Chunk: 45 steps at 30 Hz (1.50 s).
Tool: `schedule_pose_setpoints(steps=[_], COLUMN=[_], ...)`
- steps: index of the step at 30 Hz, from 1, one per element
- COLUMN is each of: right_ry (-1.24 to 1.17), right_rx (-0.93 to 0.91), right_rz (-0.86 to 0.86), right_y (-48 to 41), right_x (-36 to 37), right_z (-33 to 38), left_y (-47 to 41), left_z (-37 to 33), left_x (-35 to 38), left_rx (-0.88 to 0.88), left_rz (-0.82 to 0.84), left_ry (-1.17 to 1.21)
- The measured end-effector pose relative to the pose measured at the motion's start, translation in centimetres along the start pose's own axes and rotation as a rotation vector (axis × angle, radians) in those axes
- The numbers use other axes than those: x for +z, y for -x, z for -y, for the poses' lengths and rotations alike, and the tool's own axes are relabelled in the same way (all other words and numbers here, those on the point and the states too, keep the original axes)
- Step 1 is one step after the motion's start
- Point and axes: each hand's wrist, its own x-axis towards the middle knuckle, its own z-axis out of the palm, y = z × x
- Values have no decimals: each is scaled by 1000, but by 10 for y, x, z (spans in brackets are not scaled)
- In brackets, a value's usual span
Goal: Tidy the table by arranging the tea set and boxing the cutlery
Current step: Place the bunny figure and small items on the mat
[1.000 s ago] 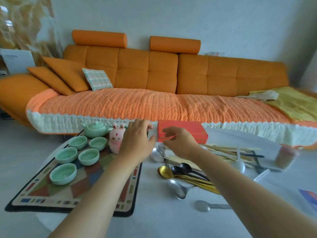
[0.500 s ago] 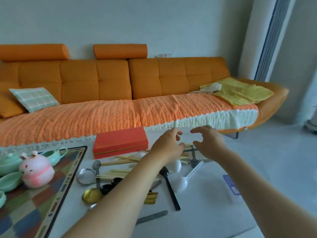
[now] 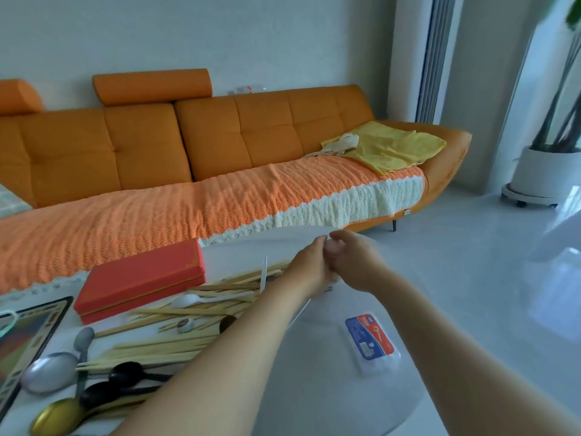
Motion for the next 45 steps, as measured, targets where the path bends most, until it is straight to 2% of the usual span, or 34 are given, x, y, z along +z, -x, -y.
schedule_pose_setpoints(steps=[7,11,16,19,24,27,31,41,45], right_ry=[-118,-71,275,502,710,647,558,476,427], right_rx=[-26,-36,-63,-6,43,24,-117,-410,-487], right_rz=[67,116,208,285,401,349,281,354,373], right_y=[25,42,75,93,121,124,122,124,130], right_x=[-16,-23,-39,-38,-23,-10,6,86,126], right_z=[15,20,25,23,25,34,65,168,209], left_y=[29,54,82,98,121,134,155,228,265], left_z=[-5,1,7,9,10,13,23,95,137], left_x=[-4,-11,-16,-16,-19,-28,-48,-124,-152], left_rx=[62,56,65,54,74,87,89,-7,-107], left_rz=[-128,-202,-269,-293,-309,-322,-356,-527,-618], left_ry=[137,206,166,188,198,194,205,127,82])
